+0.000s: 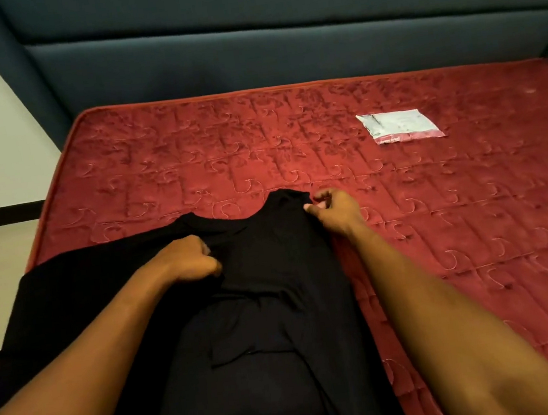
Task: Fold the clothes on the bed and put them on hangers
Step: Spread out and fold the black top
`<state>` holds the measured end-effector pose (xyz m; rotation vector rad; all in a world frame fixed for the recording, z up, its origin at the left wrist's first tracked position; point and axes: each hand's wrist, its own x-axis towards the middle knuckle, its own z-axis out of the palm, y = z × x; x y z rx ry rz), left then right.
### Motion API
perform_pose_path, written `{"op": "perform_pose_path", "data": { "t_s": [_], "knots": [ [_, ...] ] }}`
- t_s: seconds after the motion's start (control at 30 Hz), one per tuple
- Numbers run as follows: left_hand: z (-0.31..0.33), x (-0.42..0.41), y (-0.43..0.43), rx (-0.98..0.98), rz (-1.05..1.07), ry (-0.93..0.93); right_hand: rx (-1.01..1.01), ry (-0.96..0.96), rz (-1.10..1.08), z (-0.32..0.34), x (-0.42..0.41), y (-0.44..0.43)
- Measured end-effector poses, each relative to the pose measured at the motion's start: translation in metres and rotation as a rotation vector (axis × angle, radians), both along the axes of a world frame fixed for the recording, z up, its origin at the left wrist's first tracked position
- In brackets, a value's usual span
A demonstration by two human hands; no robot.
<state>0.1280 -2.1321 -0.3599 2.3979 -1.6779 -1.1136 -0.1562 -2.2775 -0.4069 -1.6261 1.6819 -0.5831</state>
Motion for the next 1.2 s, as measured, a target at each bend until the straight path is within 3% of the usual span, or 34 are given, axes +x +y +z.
{"op": "perform_pose_path", "data": {
  "t_s": [0.2, 0.3, 0.37, 0.43, 0.47, 0.53, 0.6, 0.67, 0.77, 0.83, 0.97, 1.03, 1.13, 1.2],
  "knots": [
    [-0.014, 0.011, 0.03, -0.164, 0.188, 0.498, -0.052, 0.078, -0.069, -0.012, 0.018, -0.011],
    [-0.012, 0.026, 0.04, -0.081, 0.116, 0.466, -0.184, 0.142, -0.175, -0.002, 0.026, 0.013],
    [-0.015, 0.036, 0.038, -0.068, 0.065, 0.349, -0.454, 0.162, -0.247, 0.02, 0.034, 0.053],
    [-0.016, 0.039, 0.037, -0.079, 0.08, 0.287, -0.626, 0.027, -0.065, 0.034, 0.052, 0.117],
    [-0.019, 0.038, 0.038, -0.093, 0.118, 0.291, -0.59, 0.002, 0.098, 0.036, 0.061, 0.155],
    [-0.024, 0.035, 0.037, -0.16, 0.22, 0.308, -0.384, 0.161, 0.385, 0.026, 0.08, 0.217],
    [-0.026, 0.031, 0.038, -0.19, 0.34, 0.355, -0.264, 0.372, 0.504, 0.007, 0.095, 0.251],
    [-0.023, 0.027, 0.04, -0.19, 0.46, 0.439, -0.274, 0.434, 0.51, -0.004, 0.103, 0.261],
    [-0.009, 0.026, 0.038, -0.257, 0.608, 0.57, -0.356, 0.324, 0.541, 0.002, 0.101, 0.257],
    [0.003, 0.022, 0.031, -0.306, 0.658, 0.627, -0.307, 0.119, 0.537, 0.014, 0.089, 0.252],
    [0.029, -0.009, 0.002, -0.352, 0.704, 0.714, -0.17, -0.365, 0.21, 0.038, 0.054, 0.239],
    [0.044, -0.033, -0.014, -0.348, 0.698, 0.863, -0.083, -0.551, -0.013, 0.04, 0.036, 0.232],
    [0.058, -0.068, -0.035, -0.338, 0.661, 1.185, 0.009, -0.647, -0.401, 0.023, 0.0, 0.218],
    [0.05, -0.078, -0.04, -0.415, 0.706, 1.228, 0.146, -0.693, -0.584, 0.002, -0.018, 0.214]
  ]
}}
